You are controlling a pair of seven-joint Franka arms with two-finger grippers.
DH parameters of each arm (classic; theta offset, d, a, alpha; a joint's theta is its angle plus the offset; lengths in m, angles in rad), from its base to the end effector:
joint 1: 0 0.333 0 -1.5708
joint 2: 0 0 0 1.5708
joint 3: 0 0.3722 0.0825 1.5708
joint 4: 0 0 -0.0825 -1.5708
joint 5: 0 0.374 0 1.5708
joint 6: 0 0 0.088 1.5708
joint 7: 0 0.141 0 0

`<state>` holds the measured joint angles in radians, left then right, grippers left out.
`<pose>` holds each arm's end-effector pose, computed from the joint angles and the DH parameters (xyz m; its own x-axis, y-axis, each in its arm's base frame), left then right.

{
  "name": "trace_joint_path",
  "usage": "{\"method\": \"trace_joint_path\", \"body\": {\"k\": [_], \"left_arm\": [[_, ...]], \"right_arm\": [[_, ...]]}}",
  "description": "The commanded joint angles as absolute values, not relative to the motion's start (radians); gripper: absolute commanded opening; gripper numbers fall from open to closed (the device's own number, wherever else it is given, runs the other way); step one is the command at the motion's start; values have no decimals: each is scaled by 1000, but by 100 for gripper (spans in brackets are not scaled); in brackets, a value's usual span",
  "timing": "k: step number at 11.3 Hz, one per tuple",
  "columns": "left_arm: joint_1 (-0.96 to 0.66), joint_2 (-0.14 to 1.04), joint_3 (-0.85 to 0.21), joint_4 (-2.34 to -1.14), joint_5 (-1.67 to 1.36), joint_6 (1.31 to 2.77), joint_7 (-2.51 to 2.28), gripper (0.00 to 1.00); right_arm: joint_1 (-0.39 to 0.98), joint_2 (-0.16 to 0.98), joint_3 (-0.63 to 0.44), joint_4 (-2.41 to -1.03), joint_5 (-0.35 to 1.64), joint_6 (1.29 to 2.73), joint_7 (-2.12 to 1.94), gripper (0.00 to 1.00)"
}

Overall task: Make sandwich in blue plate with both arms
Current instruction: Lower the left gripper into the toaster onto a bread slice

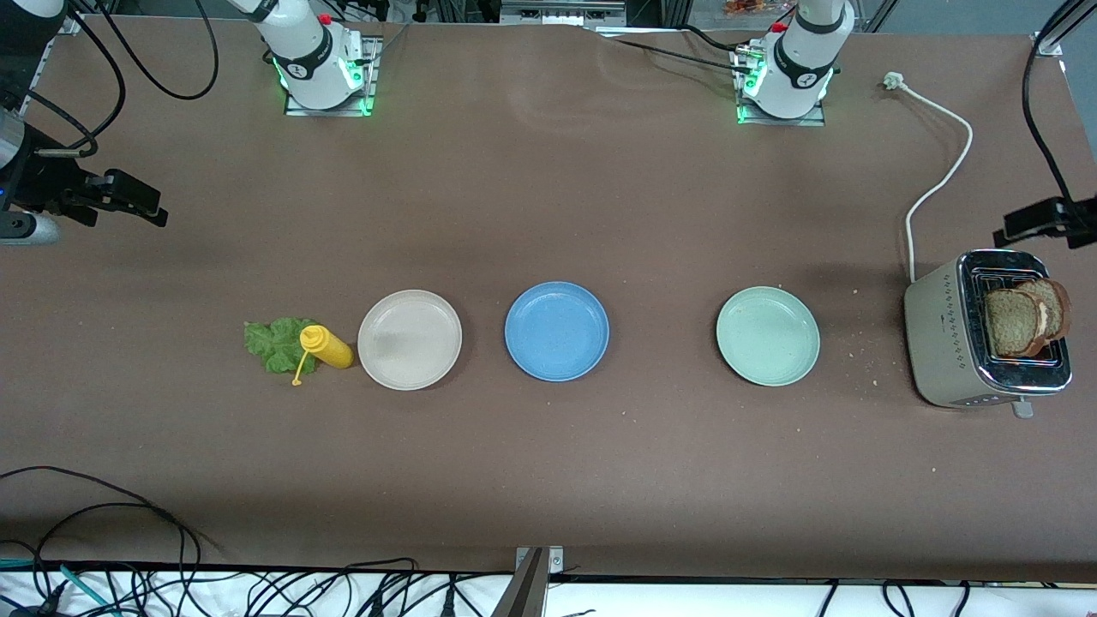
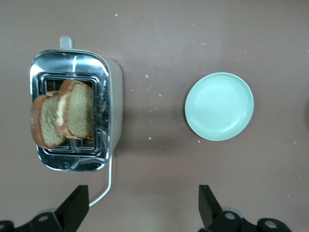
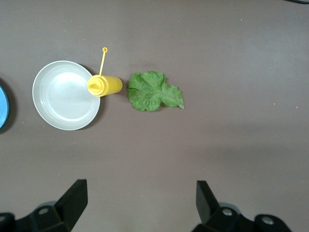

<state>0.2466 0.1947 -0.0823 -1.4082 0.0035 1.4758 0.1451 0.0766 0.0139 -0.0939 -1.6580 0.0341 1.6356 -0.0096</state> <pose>0.5896 0.1036 0.6020 0.9922 0.0178 -0.1230 0.0217 -0.9993 0.0305 0.5509 -0.0046 0.6044 0.9993 -0.0099 -0.0360 -0.0111 -0.9994 -0.0330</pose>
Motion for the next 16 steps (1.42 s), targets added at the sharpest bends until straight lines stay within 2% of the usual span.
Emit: {"method": "trace_joint_path", "body": {"k": [1, 9, 11, 16], "left_arm": [[296, 242, -89, -1381, 17, 1560, 202, 100], [445, 370, -86, -1382, 20, 1724, 485, 100], [446, 385, -87, -1384, 130, 1765, 489, 100], [446, 419, -89, -1396, 88, 1760, 454, 98]], "right_arm": [[72, 18, -94, -1640, 41, 1617, -11, 100], [72, 17, -92, -1640, 41, 1615, -8, 100], [74, 17, -92, -1640, 43, 1615, -6, 100], [74, 17, -92, -1640, 43, 1615, -6, 100]]}}
